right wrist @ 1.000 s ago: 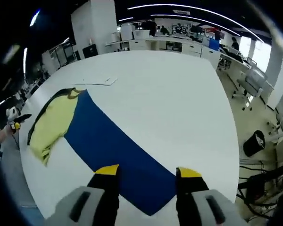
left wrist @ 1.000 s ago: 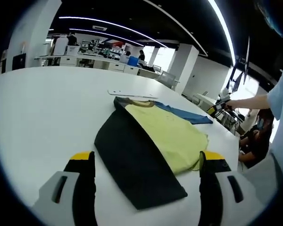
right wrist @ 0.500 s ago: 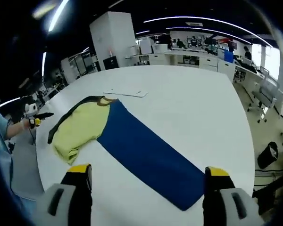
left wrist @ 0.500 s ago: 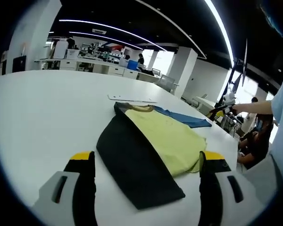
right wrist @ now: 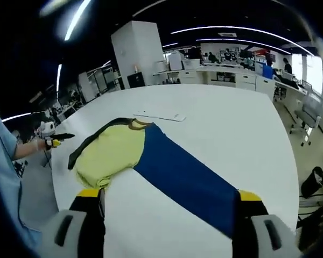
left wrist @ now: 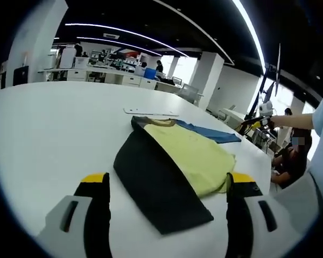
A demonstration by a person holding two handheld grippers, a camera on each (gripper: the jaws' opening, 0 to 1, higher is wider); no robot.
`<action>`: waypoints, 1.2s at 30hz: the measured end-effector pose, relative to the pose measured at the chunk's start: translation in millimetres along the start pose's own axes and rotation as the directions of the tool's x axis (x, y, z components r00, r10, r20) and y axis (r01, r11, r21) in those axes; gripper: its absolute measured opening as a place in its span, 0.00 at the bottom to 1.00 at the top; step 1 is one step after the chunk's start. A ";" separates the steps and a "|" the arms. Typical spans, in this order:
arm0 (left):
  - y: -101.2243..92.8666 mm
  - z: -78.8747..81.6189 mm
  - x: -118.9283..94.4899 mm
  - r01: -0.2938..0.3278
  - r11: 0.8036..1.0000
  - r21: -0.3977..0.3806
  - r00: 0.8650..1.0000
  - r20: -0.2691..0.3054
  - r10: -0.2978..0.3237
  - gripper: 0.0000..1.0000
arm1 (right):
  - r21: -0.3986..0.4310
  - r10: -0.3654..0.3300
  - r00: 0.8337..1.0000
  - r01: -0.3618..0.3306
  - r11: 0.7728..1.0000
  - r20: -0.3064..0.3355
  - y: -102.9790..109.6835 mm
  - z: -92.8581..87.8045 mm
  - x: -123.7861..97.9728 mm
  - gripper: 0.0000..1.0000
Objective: Fold the garment on the visible template until the final outline fits inside the template.
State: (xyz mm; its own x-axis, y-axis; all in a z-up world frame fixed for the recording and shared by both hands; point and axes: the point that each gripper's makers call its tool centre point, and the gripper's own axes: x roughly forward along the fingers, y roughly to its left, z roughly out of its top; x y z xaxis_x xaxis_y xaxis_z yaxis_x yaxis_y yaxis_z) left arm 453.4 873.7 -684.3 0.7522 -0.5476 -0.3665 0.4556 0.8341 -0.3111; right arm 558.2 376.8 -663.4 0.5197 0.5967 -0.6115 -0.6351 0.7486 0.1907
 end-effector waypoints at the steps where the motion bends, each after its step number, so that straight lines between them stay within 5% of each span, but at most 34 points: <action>1: 0.3 -1.2 -1.4 0.001 1.000 0.001 1.000 -0.001 -0.001 0.86 | 0.000 0.006 1.000 -0.006 1.000 0.002 4.6 0.8 0.8 1.00; 21: -20.3 -16.5 -25.5 0.025 0.996 0.083 0.999 -0.036 -0.022 0.81 | -0.099 0.137 0.986 -0.128 0.987 0.095 122.2 23.2 22.8 1.00; 36: -61.6 -49.1 -9.2 0.137 0.956 0.258 0.984 -0.143 -0.103 0.51 | -0.068 0.156 0.969 -0.145 0.987 0.192 159.6 21.4 4.2 1.00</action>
State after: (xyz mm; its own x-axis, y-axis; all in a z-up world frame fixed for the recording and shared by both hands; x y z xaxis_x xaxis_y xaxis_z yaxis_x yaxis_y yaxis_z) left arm 395.1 824.0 -704.8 0.6257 -0.6343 -0.4541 0.6618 0.7398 -0.1214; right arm 471.3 504.9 -619.1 0.5145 0.7501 -0.4156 -0.7410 0.6328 0.2248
